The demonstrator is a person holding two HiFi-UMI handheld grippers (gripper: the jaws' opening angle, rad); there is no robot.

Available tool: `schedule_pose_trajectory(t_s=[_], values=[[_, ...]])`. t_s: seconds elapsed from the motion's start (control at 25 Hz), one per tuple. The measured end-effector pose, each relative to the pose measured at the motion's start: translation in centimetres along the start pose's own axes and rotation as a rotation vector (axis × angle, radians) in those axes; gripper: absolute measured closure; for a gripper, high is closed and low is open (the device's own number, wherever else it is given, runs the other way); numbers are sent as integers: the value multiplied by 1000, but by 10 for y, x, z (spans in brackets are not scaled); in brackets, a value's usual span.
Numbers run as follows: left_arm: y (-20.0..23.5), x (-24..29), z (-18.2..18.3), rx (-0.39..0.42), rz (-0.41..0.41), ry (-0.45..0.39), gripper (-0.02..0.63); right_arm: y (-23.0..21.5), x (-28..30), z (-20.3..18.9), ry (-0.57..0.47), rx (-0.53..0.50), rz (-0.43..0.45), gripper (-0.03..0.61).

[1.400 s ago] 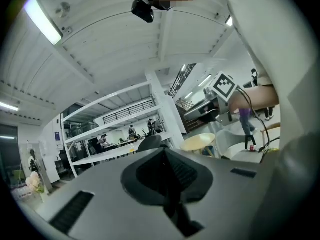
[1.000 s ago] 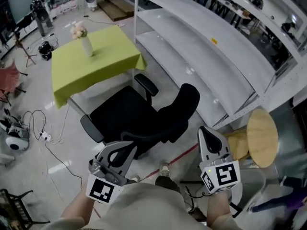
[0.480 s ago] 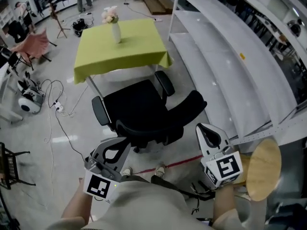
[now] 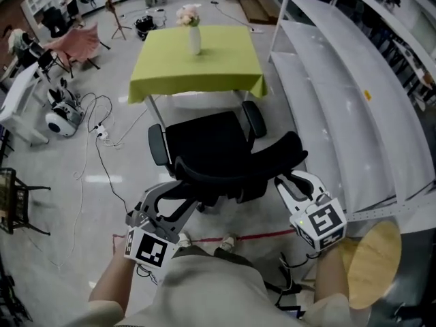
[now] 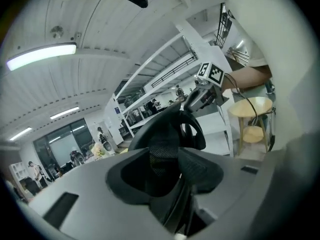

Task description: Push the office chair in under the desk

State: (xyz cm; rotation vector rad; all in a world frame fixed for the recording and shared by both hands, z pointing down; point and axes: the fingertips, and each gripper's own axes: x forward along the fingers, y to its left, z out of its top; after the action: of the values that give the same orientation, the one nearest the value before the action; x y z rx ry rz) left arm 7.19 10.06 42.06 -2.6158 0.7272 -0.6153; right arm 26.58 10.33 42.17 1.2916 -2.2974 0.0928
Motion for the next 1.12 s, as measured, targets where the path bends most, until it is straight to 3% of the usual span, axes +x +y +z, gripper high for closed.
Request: schedule_pose_trajectory(t_s=[0.12, 0.24, 0.52, 0.8, 0.92, 1.12], values=[[-6, 3, -21, 60, -48, 83, 392, 4, 17, -9, 46, -93, 81, 411], [-16, 10, -41, 141, -104, 165, 374, 6, 25, -19, 95, -155, 152, 366], [-20, 27, -61, 125, -162, 240, 359, 0, 39, -50, 224, -252, 269, 314], [-31, 42, -90, 144, -203, 337, 350, -6, 55, -88, 367, -385, 295, 296], [-31, 45, -91, 141, -183, 336, 361, -11, 62, -98, 392, -397, 296, 295], [-29, 45, -92, 119, -163, 327, 373, -20, 70, -105, 396, -432, 290, 353]])
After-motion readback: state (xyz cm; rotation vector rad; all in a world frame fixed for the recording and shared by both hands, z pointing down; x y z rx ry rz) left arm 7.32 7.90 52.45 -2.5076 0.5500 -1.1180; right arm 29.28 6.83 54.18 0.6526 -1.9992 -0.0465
